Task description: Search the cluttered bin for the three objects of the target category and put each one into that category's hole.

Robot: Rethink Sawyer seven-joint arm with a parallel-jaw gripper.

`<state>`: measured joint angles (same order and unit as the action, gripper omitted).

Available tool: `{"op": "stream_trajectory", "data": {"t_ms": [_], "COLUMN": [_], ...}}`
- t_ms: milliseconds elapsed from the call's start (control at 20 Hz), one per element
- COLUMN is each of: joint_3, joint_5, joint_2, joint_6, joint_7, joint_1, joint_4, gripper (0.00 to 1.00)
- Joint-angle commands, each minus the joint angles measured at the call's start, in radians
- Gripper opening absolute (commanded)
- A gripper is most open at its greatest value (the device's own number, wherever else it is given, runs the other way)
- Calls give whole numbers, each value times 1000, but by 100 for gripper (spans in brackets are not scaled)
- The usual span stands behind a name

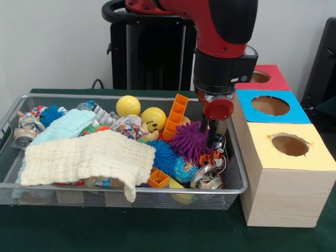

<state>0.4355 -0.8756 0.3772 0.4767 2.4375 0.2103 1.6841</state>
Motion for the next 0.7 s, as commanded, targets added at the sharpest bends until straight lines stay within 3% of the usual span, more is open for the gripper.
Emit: {"op": "stream_trajectory", "data": {"t_ms": [50,700], "joint_3": [-107,-125], "joint_5": [-57,-55], "joint_2": [-49,-71], "joint_6": [-69,-95], "joint_7": [285,313], "joint_1": [-12,0], "joint_4": [73,52], "gripper": [100,100]}}
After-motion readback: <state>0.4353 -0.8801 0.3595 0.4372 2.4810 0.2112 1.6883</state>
